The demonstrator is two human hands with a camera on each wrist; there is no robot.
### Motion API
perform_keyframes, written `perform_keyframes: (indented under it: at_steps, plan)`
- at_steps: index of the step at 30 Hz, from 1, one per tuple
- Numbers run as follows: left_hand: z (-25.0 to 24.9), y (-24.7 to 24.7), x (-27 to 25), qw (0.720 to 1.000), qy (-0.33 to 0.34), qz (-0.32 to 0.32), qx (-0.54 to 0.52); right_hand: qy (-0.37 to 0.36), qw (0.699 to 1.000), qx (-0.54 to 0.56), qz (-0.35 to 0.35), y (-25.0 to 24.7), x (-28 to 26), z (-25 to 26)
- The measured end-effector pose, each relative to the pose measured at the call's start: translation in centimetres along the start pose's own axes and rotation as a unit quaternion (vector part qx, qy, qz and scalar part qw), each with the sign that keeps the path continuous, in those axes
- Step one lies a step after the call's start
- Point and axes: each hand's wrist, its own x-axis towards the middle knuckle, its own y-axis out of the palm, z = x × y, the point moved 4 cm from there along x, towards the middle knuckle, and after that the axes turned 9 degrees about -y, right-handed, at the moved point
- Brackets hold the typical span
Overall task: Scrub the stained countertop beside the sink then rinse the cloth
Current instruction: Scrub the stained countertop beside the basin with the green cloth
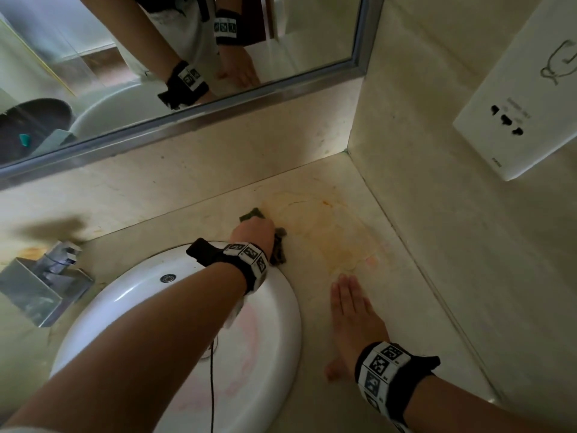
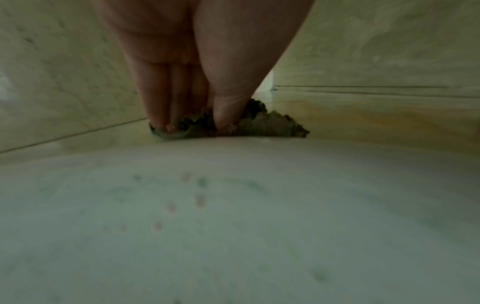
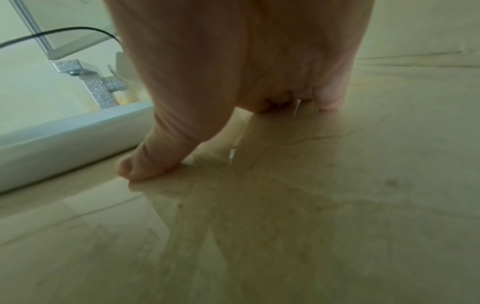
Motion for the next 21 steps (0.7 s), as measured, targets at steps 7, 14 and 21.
perform_keyframes:
  at_steps: [7,14,21]
  plan:
    - [0.2,0.0,1.0,0.999,0.006,0.018,-0.032,-0.002,1.000,0.002,0.000,0.0,0.1,0.0]
    - [-8.1,1.4,-5.3,0.986,0.156,0.032,0.058,0.004,1.000,-0.002,0.014,0.1,0.3,-0.1]
    - [-9.7,1.6,-7.5,0.978,0.194,0.027,0.065,-0.001,1.000,-0.021,0.023,0.0,0.4,-0.4]
